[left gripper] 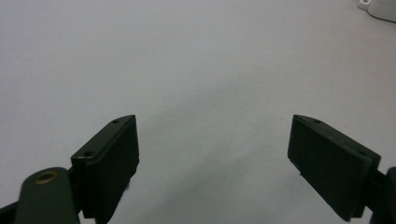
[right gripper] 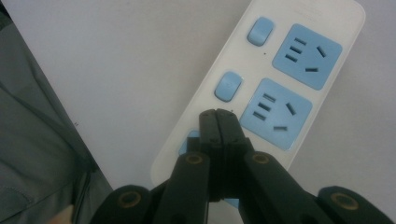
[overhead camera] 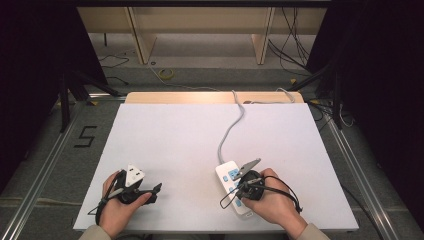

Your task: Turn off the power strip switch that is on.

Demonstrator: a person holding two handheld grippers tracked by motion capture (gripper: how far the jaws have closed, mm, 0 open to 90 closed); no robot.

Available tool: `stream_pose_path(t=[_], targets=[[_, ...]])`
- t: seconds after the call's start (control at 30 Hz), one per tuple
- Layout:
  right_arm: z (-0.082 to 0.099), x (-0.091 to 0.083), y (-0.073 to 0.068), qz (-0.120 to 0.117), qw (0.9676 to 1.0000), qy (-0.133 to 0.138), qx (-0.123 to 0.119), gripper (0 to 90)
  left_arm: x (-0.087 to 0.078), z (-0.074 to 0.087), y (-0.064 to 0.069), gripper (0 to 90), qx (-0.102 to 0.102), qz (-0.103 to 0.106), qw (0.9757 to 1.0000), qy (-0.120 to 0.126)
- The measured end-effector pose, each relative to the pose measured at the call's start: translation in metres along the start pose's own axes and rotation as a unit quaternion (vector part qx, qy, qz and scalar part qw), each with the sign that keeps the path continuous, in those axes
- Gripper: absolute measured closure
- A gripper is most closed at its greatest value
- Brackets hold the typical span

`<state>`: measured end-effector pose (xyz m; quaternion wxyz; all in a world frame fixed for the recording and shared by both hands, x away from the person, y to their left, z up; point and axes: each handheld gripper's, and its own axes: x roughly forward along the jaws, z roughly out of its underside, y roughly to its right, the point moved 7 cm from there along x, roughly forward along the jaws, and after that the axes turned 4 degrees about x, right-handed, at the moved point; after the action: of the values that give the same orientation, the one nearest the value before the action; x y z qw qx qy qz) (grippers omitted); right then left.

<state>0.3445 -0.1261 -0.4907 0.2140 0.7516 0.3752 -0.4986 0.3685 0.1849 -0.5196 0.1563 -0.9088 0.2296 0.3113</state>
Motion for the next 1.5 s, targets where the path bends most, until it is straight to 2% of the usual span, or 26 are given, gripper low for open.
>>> stream_pose_path(t=[0.27,0.93,1.5], targets=[[0.001,-0.002,0.004,0.003,1.0000,0.004,0.001,90.0,0.000,0.000,0.000,16.2,0.000,0.000,1.0000,-0.001],[0.012,-0.013,0.020,0.011,0.9992,0.029,0.025,90.0,0.000,0.001,0.000,16.2,-0.002,-0.001,1.0000,-0.001],[0.028,-0.024,0.042,0.025,0.9961,0.062,0.057,88.6,0.000,0.001,0.000,16.1,-0.004,0.000,1.0000,-0.002]])
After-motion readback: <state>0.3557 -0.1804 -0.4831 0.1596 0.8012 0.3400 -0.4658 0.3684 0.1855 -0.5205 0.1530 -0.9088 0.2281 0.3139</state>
